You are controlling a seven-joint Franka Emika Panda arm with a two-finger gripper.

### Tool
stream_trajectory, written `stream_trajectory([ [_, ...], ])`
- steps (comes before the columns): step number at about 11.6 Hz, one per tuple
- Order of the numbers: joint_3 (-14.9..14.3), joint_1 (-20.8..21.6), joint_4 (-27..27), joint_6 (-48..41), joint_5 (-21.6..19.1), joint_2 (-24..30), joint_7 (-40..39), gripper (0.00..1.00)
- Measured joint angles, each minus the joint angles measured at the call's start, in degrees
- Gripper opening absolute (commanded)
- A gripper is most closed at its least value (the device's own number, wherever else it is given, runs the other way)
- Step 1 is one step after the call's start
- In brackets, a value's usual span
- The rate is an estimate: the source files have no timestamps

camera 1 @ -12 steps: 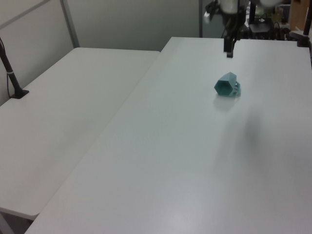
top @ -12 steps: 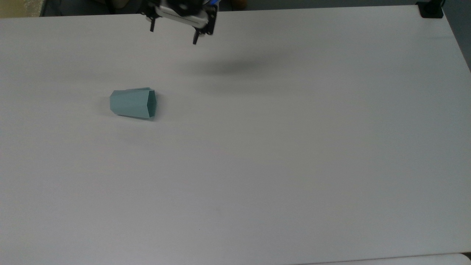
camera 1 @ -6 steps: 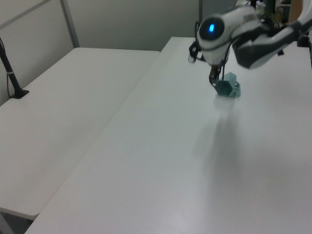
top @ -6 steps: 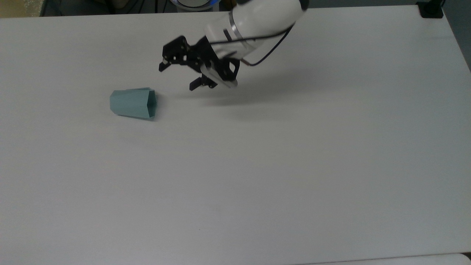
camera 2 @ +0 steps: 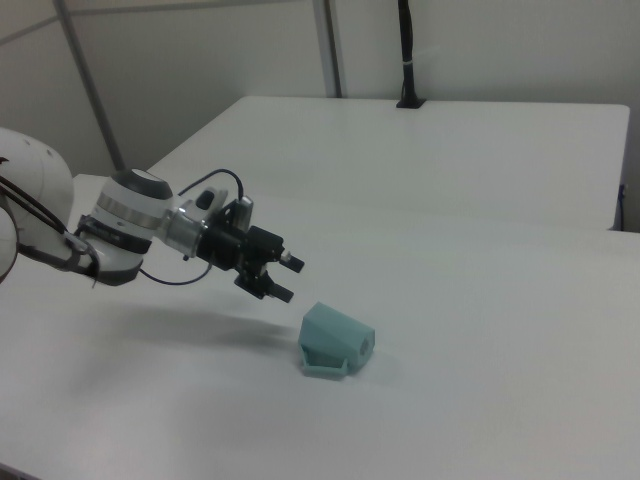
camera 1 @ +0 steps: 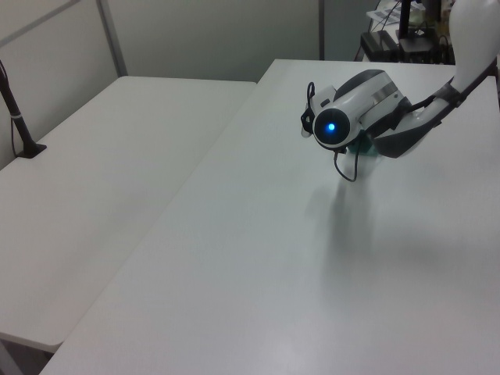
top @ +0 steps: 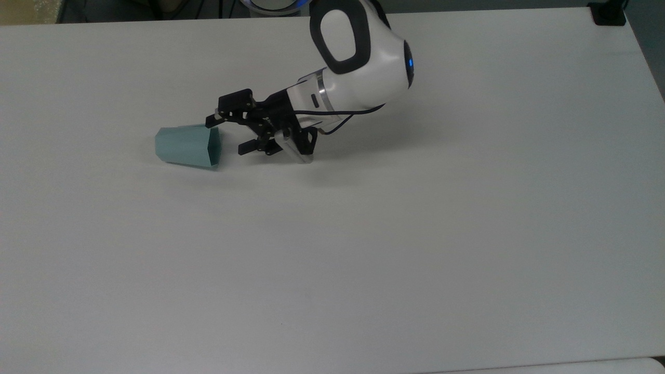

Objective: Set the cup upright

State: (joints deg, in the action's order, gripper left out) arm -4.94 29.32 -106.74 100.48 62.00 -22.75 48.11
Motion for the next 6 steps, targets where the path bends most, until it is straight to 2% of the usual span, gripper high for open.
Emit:
stream_trajectory([
  [5, -0.1, -3.8, -3.1, 0.0, 2.3, -0.6, 4.6, 1.00],
  [6, -0.1, -4.2, -3.7, 0.0, 2.5, -0.8, 5.0, 0.96],
])
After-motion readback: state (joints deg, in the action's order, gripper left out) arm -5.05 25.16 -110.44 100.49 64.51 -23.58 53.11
